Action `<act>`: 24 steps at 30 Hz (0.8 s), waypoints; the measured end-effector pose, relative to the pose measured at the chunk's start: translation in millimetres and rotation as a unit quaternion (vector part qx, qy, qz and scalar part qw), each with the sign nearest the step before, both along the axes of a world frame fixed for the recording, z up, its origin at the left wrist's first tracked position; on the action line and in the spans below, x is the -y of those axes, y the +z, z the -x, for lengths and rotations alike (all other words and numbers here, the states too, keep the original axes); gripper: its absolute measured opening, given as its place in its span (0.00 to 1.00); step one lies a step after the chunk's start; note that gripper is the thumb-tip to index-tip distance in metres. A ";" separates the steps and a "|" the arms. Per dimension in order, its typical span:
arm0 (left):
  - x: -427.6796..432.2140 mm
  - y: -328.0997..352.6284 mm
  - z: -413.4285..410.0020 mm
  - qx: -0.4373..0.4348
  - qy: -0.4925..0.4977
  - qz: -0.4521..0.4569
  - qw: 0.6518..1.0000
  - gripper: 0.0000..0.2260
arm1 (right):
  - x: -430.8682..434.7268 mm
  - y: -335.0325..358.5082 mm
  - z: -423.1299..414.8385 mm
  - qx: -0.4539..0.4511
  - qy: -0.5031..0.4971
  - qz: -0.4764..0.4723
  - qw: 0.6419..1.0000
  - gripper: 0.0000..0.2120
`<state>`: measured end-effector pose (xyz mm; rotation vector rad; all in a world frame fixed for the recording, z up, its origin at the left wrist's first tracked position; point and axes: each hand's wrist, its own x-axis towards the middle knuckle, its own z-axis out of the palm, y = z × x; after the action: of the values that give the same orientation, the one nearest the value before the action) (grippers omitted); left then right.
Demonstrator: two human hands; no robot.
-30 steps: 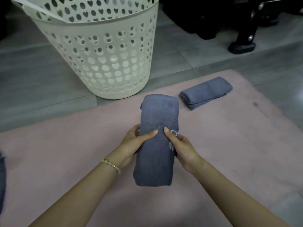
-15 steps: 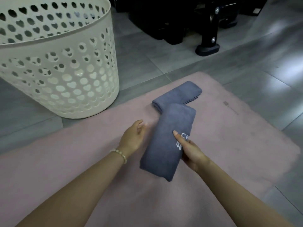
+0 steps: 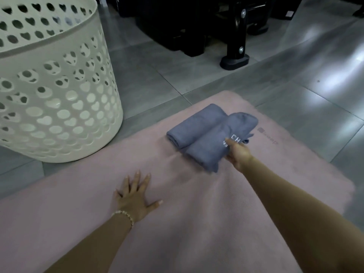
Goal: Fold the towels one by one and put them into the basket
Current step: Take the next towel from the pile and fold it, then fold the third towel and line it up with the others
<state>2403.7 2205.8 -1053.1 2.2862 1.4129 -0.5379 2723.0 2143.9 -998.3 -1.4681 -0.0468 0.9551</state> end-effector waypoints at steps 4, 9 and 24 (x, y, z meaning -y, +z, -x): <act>0.0 -0.8 -0.7 -0.012 -0.008 -0.009 1.000 0.57 | 9.9 -38.5 5.6 0.001 -0.069 0.088 0.994 0.11; -0.8 -1.3 -1.1 -0.008 -0.005 -0.012 1.000 0.49 | 18.7 -41.1 9.2 0.101 -0.095 0.117 0.983 0.30; 30.9 44.9 82.0 0.109 0.028 -0.017 0.993 0.43 | 50.7 0.5 151.7 0.521 0.272 0.155 0.794 0.35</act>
<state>2321.8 2174.8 -1008.2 2.2455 1.3824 -0.2397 2571.3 2093.2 -997.7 -2.2026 -1.2304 0.4675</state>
